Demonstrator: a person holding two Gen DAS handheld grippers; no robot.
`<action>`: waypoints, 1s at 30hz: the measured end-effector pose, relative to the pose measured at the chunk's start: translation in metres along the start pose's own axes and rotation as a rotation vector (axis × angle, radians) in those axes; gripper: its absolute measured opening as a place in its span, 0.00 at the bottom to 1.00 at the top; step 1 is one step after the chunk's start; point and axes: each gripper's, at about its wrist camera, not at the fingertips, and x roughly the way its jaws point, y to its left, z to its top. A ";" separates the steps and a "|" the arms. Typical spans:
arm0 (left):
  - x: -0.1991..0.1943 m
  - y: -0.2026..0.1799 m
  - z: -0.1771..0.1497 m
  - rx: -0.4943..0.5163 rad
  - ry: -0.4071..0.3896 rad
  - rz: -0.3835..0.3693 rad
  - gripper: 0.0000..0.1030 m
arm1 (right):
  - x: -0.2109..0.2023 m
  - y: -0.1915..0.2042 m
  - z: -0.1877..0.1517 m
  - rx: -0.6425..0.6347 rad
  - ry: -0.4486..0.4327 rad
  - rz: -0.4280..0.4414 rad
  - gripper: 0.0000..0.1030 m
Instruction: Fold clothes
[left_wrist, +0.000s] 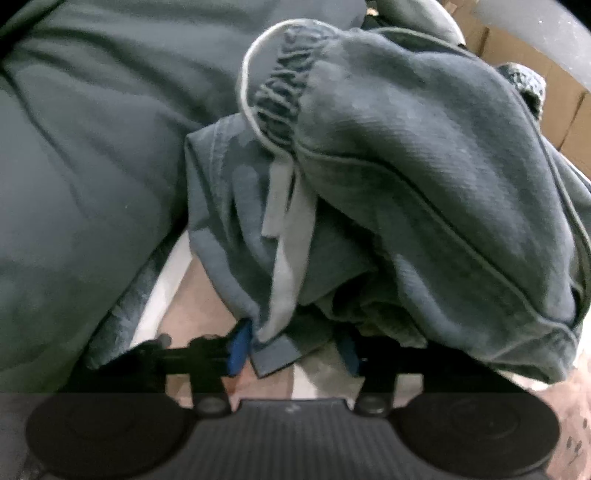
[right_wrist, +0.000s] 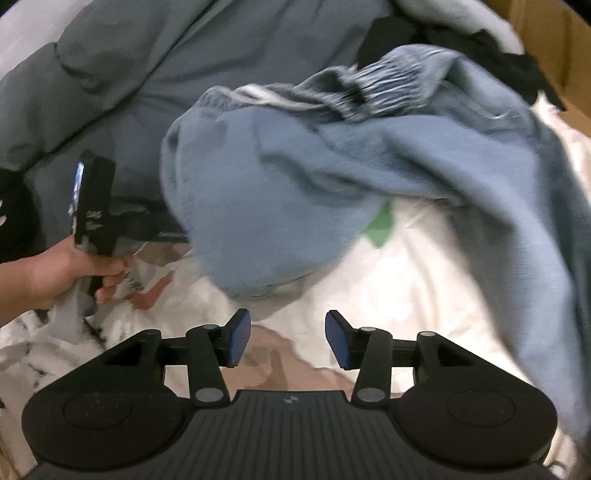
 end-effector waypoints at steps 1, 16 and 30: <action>-0.003 0.001 0.000 -0.007 -0.006 -0.003 0.32 | 0.004 0.004 0.000 0.000 0.006 0.014 0.51; -0.049 -0.007 -0.003 -0.127 -0.013 -0.117 0.11 | 0.071 0.026 0.014 -0.005 -0.031 -0.020 0.18; -0.108 -0.074 -0.031 -0.241 0.032 -0.370 0.10 | 0.010 0.018 0.072 -0.036 -0.222 0.022 0.11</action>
